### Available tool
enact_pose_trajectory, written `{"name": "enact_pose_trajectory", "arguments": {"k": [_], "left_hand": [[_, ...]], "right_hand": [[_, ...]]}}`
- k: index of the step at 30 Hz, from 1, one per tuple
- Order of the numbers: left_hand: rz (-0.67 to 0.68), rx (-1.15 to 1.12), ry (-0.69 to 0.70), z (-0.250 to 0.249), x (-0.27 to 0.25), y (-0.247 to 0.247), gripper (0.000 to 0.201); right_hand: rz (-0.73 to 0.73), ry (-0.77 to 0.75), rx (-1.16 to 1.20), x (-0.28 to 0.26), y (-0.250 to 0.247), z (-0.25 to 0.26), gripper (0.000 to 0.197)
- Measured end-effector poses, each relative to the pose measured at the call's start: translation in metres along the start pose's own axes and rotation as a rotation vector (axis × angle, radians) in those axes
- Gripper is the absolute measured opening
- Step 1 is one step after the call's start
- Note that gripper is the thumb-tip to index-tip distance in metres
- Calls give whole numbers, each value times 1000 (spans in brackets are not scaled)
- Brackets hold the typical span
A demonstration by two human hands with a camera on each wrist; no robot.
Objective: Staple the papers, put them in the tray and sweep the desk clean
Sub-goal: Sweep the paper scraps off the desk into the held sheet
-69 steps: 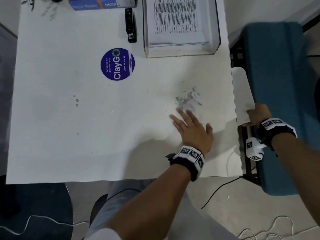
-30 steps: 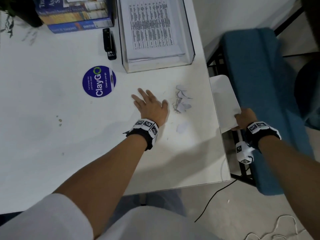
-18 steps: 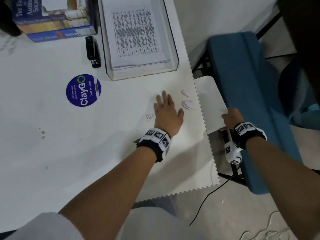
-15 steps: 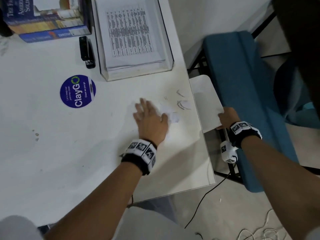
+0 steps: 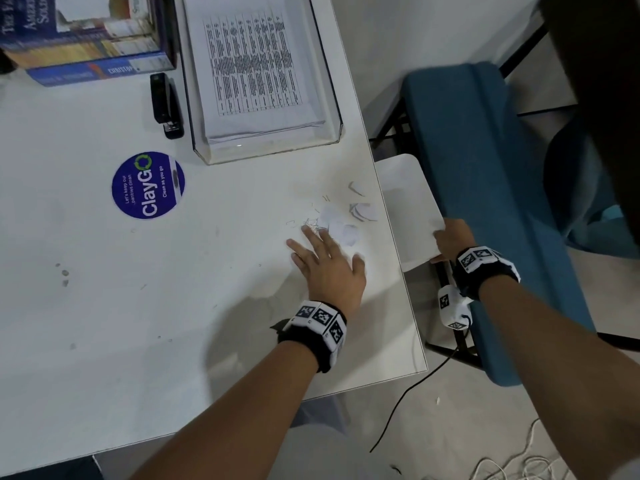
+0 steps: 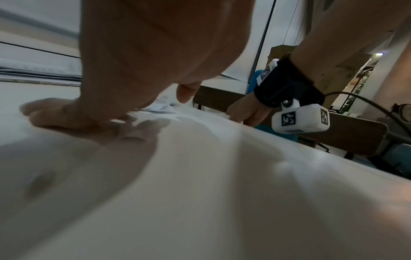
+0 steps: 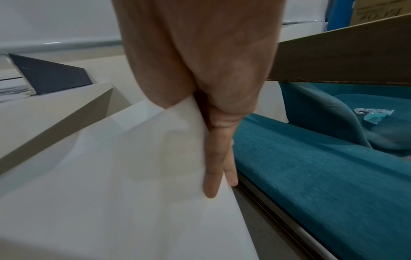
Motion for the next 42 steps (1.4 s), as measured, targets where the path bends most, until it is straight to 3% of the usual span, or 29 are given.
{"name": "enact_pose_trajectory", "arguments": {"k": [6,9,20,25,30,34,38,42], "left_hand": [[-48,-20,53,10,1,-20,73],[-60,14,91,9,9,-22,72],[58,115,241,-60,51,32,73],[145,172,289,-91,61,53,75],[289,174,398,-123,73,67,68],[369,80,448,-119,75,53,62],[226,-81,477,-82,58,6,61],[-157,-145,348,3,33,-45,72]], "right_hand": [[14,10,-7,3,2,-1,20],[-17,-11,-10,-2,-5,6,27],[-87,-85,-68,-12,-18,18,28],[-97,-105,-86,-9,-17,21,29],[-115,-228,-208,-9,-20,25,9],[-153,-178,-136,-1,-15,16,21],[-124,-113,-57,2,-12,13,28],[-124,-116,-45,-3,-13,12,29]]}}
Point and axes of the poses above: each hand's wrist, its own x-axis towards the middle knuckle, its own y-axis out of the palm, z = x × y, the point moved 2 cm from there along x, towards the middle knuckle, and after that the axes turned 15 degrees about -x, right-handed, at the moved point
